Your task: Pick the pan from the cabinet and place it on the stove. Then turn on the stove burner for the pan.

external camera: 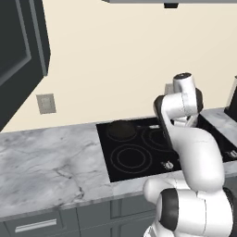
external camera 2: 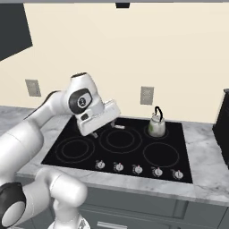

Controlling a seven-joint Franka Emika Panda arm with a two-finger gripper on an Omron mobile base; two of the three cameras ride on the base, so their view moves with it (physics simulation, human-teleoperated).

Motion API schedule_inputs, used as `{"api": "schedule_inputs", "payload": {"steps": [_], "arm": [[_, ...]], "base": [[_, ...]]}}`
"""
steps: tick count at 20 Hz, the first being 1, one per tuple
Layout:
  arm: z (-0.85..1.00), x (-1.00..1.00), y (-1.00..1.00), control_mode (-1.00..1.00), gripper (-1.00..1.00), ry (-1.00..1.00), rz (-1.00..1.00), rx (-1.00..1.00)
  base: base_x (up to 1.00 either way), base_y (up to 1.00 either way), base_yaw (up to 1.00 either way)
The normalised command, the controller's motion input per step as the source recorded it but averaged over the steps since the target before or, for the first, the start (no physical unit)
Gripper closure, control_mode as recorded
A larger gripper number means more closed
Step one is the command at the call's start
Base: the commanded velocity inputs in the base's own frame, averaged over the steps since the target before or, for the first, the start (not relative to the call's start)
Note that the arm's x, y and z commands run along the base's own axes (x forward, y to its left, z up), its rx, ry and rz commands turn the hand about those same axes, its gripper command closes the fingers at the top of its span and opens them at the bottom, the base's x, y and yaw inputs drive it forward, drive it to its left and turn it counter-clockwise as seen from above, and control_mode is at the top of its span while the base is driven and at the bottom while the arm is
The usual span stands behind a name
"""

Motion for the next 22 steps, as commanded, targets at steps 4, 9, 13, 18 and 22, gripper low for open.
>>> {"api": "schedule_inputs", "payload": {"steps": [4,9,13,18,22], "arm": [[-0.32,0.00,-0.01,-1.00,-1.00,-0.06,-0.59,0.15],[-0.41,0.00,0.00,-1.00,-1.00,-0.05,-0.59,0.13],[-0.34,0.00,0.01,-1.00,-1.00,-0.09,-0.41,0.04],[-0.28,0.00,0.00,-1.00,-1.00,-0.03,-0.02,0.00],[-0.20,0.00,0.00,-1.00,-1.00,0.00,0.13,-0.05]], "base": [[0.00,0.00,0.00],[0.00,0.00,0.00],[0.00,0.00,0.00],[0.00,0.00,0.00],[0.00,0.00,0.00]]}}
